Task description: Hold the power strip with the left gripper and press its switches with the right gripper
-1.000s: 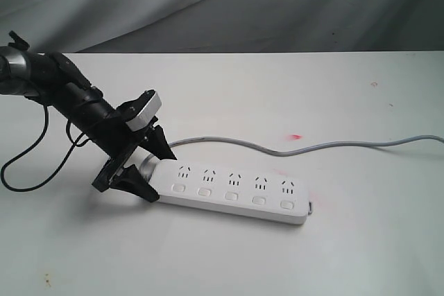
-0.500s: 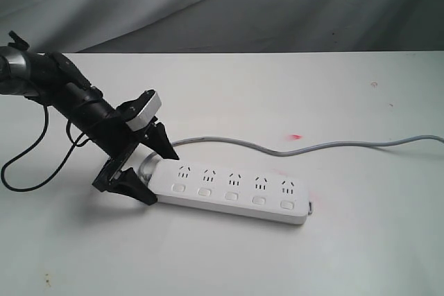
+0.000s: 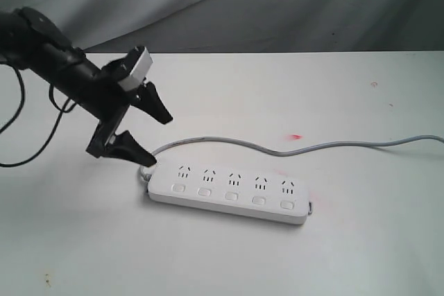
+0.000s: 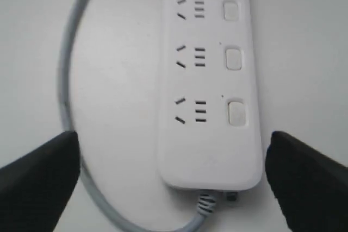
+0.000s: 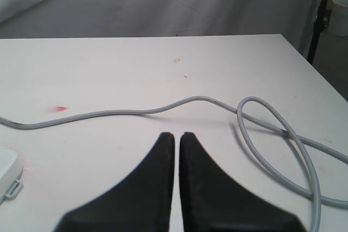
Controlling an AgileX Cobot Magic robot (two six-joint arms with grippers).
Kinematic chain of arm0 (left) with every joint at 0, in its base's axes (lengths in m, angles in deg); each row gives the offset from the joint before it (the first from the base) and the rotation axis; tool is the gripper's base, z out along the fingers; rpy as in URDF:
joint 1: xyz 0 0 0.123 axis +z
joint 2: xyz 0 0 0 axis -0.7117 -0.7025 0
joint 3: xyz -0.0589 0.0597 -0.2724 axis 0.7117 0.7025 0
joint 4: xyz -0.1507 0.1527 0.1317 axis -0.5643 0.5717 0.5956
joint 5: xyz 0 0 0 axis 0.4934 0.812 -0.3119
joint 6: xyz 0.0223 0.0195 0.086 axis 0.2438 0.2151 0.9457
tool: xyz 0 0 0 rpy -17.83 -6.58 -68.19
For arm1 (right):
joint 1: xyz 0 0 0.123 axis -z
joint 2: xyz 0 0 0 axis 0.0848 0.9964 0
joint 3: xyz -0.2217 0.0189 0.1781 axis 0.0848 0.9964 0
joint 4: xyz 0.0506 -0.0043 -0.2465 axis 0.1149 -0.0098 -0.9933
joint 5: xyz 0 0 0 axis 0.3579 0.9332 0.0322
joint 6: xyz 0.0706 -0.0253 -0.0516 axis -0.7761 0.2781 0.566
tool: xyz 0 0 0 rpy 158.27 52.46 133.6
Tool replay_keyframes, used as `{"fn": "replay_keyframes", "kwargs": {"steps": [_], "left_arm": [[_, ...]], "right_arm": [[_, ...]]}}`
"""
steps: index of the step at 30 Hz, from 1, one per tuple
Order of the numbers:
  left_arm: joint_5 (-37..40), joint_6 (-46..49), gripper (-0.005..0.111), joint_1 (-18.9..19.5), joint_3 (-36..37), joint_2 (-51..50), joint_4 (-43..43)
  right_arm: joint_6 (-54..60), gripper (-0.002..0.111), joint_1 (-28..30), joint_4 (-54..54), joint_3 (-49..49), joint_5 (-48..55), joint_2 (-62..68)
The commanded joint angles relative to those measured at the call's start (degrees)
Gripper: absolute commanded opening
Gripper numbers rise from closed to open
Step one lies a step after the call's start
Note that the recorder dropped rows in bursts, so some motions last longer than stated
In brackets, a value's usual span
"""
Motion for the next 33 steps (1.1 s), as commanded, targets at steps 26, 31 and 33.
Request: {"fn": "replay_keyframes", "kwargs": {"steps": [26,31,33], "left_arm": [[-9.97,-94.77,0.000,20.97,-0.47,41.82,-18.46],[-32.07,-86.80,0.000,22.50,-7.45,43.40,10.86],[-39.54,-86.80,0.000,22.50,-8.35,44.77,19.55]], "right_arm": [[-0.13,0.003,0.57,-0.05,0.23,-0.21,-0.14],[-0.13,0.003,0.57,-0.05,0.23,-0.21,-0.14],[-0.13,0.003,0.57,-0.05,0.23,-0.21,-0.14]]}}
